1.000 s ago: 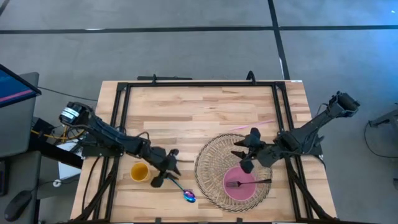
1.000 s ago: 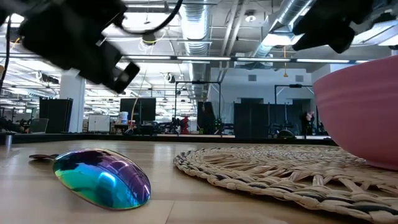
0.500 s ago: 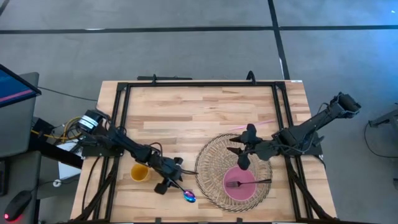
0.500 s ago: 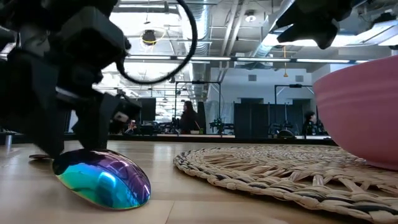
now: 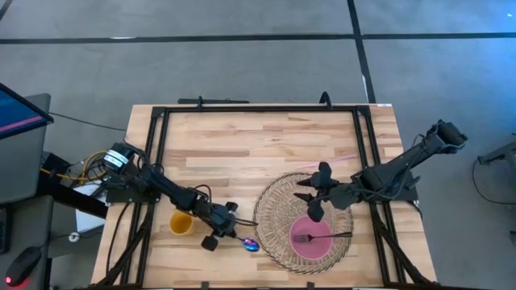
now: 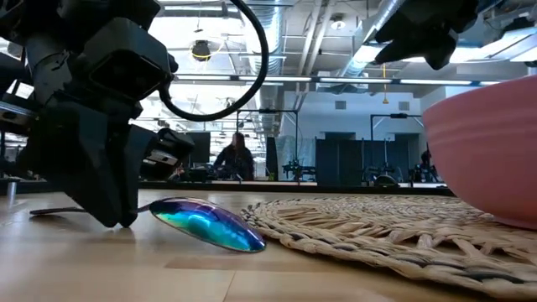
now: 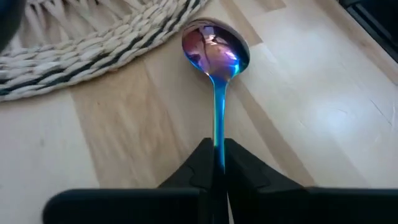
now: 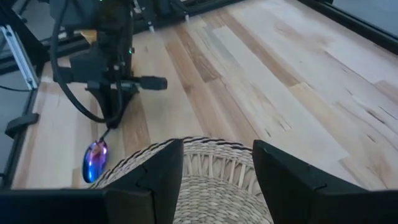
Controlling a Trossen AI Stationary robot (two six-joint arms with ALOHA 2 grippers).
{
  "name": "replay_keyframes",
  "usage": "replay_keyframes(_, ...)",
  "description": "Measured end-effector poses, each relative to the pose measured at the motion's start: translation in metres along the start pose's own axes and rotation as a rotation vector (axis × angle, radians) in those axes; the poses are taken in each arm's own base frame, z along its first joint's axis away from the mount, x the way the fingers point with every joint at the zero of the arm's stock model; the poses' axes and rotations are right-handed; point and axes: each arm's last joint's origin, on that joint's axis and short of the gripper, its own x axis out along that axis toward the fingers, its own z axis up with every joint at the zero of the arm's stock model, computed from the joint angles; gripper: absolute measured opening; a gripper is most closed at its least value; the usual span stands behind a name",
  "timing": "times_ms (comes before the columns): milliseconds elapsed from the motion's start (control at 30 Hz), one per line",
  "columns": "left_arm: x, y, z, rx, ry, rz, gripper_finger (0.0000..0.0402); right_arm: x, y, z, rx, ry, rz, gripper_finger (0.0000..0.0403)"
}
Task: Pick & Place Utensil
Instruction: Put the blue spoon into the pink bowl on the brown mat
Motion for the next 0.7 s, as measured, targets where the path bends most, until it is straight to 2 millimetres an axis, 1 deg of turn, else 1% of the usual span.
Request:
replay_keyframes(67,-0.002,0.002,0.001,-0.004,-0.001,0.006,0.0018,0.004,0.002,-0.002,-0.020,0.007,-0.005,0.0186)
replay_keyframes(133,-0.005,0.002,0.003,-0.003,-0.013,0.013,0.0025,0.009,0.003,-0.007,-0.049,0.029,-0.018,0.0186)
replay_keyframes(233,-0.011,0.001,0.010,0.003,-0.054,0.017,0.0027,0.017,0.005,-0.013,-0.069,0.053,-0.035,0.0186)
replay_keyframes(333,-0.022,0.000,0.020,0.009,-0.107,0.014,0.0018,0.025,0.009,-0.018,-0.076,0.063,-0.037,0.0186)
replay_keyframes(433,-0.037,-0.002,0.033,0.035,-0.184,0.032,0.0017,0.029,0.013,-0.018,-0.058,0.055,-0.005,0.0186)
replay_keyframes(567,-0.058,-0.003,0.047,0.137,-0.267,0.124,0.0023,0.032,0.017,-0.014,-0.016,0.036,0.060,0.0186)
replay_keyframes(700,-0.071,0.001,0.053,0.291,-0.281,0.319,0.0017,0.036,0.016,-0.006,0.037,0.008,0.113,0.0186)
